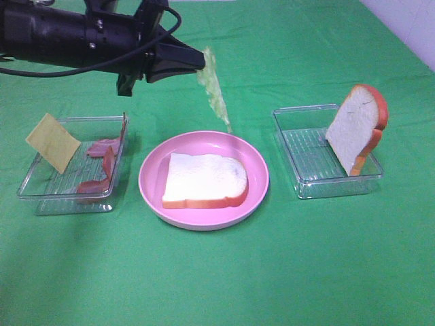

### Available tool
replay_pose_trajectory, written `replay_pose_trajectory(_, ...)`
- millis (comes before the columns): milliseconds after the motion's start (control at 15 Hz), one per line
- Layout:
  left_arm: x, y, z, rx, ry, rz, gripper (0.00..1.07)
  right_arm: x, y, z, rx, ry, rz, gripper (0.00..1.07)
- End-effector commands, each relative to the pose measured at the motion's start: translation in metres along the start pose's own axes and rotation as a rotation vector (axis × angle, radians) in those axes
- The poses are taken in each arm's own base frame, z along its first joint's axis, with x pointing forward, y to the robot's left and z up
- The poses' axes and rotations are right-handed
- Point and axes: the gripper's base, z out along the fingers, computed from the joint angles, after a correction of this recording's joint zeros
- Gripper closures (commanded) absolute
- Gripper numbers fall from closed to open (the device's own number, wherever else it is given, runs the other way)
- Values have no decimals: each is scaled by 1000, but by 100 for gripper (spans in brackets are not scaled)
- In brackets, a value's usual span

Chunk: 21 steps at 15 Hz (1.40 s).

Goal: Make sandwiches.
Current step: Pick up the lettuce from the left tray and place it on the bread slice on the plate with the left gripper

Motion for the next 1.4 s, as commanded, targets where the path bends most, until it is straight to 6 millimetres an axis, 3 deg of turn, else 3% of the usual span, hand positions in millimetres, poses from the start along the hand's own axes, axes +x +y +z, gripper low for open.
replay_pose_trajectory(67,6,-1,27,35,43,-12,107,0,0,-1,4,-21,-3,27)
replay_pose_trajectory(200,13,8,49,36,86,-20,107,0,0,-1,4,-21,-3,27)
replay_pose_trajectory(333,20,22,57,9,117,-34,107,0,0,-1,4,-21,-3,27)
replay_pose_trajectory(467,27,38,58,-56,189,-13,107,0,0,-1,4,-21,-3,27)
replay_pose_trajectory(533,31,49,56,-174,240,29,107,0,0,-1,4,-21,-3,27)
replay_pose_trajectory(800,31,65,51,-359,261,80,107,0,0,-1,4,-21,-3,27)
replay_pose_trajectory(1400,25,76,47,-493,209,142,107,0,0,-1,4,-21,-3,27)
